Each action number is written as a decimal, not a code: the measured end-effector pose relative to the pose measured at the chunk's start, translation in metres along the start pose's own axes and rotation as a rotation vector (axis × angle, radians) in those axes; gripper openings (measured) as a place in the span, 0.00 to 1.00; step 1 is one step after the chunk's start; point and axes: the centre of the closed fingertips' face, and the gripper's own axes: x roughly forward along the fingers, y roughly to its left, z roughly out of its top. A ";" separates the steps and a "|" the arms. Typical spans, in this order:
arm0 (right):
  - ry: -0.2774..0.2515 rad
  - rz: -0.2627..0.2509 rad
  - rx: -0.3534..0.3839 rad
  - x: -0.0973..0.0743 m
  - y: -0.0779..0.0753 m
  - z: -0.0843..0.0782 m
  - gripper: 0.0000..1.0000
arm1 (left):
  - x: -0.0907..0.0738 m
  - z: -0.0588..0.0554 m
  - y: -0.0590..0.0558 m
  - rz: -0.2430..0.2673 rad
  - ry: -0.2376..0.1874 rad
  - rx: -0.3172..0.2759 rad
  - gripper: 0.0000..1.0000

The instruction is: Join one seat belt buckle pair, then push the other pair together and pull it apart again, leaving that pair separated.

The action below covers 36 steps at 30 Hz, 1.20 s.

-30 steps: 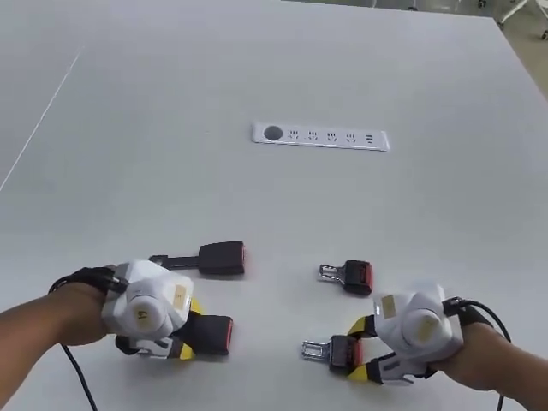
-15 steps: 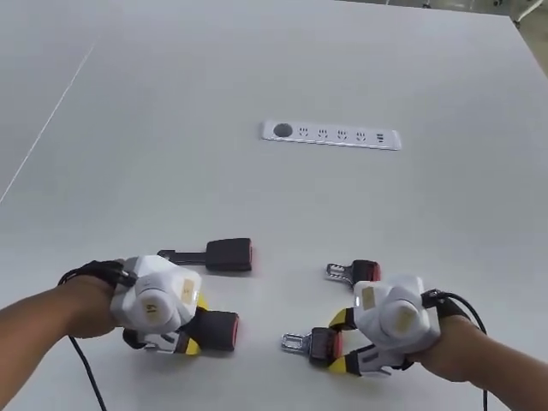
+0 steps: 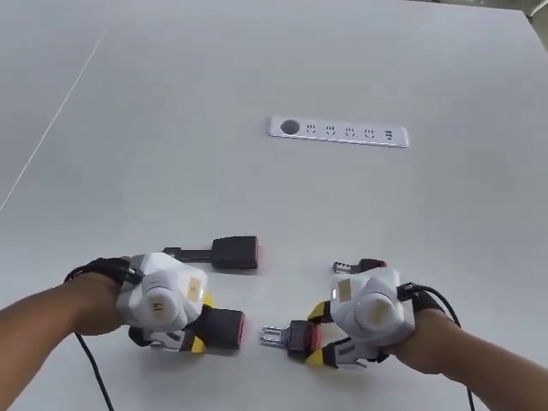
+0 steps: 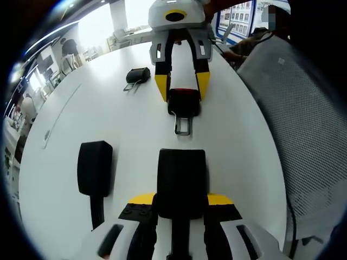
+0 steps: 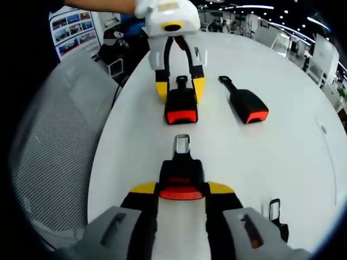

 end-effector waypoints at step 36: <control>-0.037 0.009 -0.027 0.024 -0.006 0.040 0.31 | 0.002 -0.001 0.001 0.014 0.033 -0.040 0.33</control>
